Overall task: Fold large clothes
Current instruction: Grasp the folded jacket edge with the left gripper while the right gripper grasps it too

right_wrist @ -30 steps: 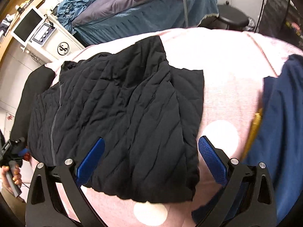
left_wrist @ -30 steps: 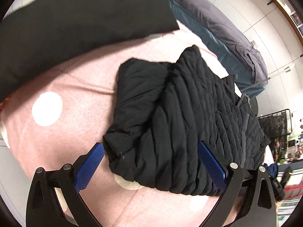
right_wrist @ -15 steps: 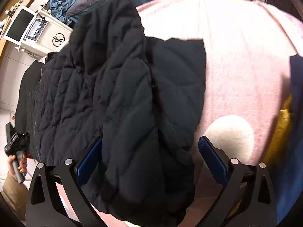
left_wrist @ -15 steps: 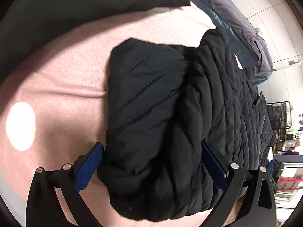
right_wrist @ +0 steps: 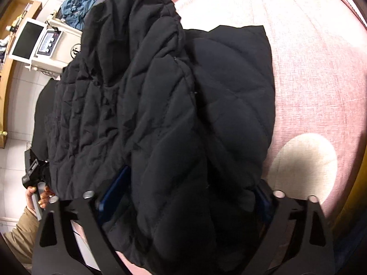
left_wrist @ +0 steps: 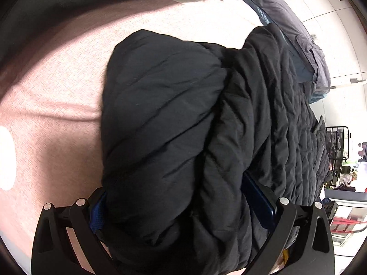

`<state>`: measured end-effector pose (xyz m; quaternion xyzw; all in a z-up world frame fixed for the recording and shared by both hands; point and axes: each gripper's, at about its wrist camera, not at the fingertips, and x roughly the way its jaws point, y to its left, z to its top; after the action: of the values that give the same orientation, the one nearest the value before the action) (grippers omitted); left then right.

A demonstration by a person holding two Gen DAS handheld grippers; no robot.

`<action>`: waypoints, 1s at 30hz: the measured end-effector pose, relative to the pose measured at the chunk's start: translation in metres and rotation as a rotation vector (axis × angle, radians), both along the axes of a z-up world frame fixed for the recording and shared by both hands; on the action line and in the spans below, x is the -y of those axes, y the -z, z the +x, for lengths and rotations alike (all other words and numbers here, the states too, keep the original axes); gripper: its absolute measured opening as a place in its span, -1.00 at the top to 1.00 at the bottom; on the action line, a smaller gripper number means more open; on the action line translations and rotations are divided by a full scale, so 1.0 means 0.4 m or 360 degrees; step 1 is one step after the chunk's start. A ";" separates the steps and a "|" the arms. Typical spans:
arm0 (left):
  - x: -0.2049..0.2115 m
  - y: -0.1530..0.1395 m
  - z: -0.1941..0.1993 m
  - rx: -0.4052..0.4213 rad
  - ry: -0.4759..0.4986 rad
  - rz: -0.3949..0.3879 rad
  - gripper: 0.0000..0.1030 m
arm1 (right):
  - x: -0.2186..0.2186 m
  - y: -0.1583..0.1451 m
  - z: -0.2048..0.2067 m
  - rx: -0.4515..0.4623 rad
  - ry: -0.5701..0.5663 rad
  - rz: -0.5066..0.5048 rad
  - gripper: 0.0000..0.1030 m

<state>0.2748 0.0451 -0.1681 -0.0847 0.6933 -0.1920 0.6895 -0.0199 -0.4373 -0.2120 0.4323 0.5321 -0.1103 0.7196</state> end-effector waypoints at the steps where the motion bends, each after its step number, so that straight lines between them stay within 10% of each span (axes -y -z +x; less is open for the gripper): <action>1: 0.005 -0.005 -0.004 0.0002 -0.0012 -0.0013 -0.86 | -0.004 -0.005 0.000 0.0000 0.0016 0.0000 -0.51; 11: 0.045 -0.109 -0.053 0.0170 0.0008 0.0002 0.15 | -0.085 -0.140 0.013 0.0058 0.0080 -0.0151 0.53; 30: 0.182 -0.568 -0.295 0.0707 0.0423 -0.0352 0.57 | -0.304 -0.618 -0.115 0.0350 -0.0094 -0.0757 0.71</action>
<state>0.1568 -0.0278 0.0590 -0.0236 0.5049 -0.3692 0.7799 -0.0660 -0.3159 0.0353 0.2448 0.4223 -0.1635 0.8574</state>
